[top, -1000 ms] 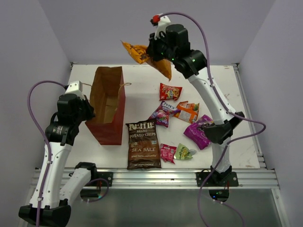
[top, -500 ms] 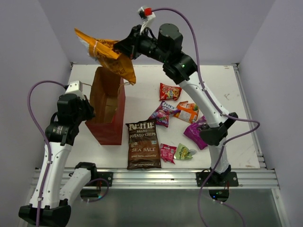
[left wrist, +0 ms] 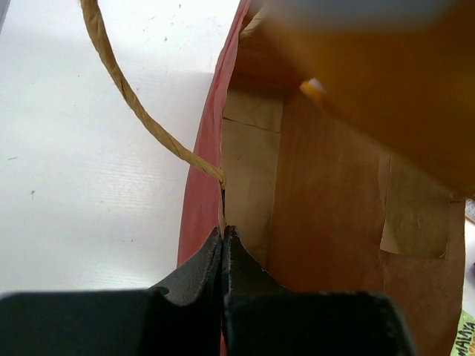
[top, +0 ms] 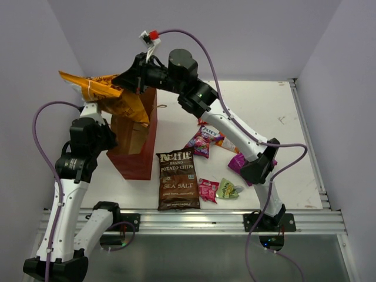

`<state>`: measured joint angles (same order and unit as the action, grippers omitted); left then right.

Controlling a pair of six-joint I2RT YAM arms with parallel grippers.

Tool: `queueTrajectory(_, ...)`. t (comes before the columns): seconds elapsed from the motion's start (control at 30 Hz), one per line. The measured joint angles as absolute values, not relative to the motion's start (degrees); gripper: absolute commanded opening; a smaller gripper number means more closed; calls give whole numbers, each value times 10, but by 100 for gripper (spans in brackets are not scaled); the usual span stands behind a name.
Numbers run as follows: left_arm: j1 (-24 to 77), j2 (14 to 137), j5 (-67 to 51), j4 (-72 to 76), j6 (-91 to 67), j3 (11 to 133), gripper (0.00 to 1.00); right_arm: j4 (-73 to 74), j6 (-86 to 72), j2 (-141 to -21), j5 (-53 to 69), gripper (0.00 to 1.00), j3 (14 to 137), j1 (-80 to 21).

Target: Place the snacks into the paper bag

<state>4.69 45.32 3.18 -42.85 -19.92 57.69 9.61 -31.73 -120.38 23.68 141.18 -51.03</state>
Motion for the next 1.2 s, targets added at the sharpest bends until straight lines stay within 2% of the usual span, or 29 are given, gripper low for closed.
queueTrajectory(0.5,47,442,34,-435,-199,566,0,52,-316,-1171,213,0,1172,-528)
queueTrajectory(0.57,47,441,34,-434,-199,566,0,55,-313,-1162,204,21,1153,-534)
queueTrajectory(0.6,47,441,34,-434,-199,566,0,57,-310,-1157,202,35,1145,-537)
queueTrajectory(0.67,47,441,34,-434,-199,566,0,65,-300,-1145,200,42,1136,-542)
queueTrajectory(0.7,47,441,34,-433,-199,566,0,68,-295,-1140,200,53,1134,-544)
queueTrajectory(0.73,47,441,34,-433,-199,566,0,74,-293,-1131,200,57,1131,-547)
queueTrajectory(0.97,47,443,34,-429,-199,566,0,136,-240,-1077,189,66,1166,-557)
queueTrajectory(1.03,47,444,34,-428,-199,566,0,159,-220,-1060,180,80,1190,-560)
queueTrajectory(1.13,47,446,34,-428,-198,566,0,196,-191,-1011,158,81,1194,-563)
queueTrajectory(1.2,47,449,34,-426,-197,566,0,204,-177,-959,139,84,1151,-564)
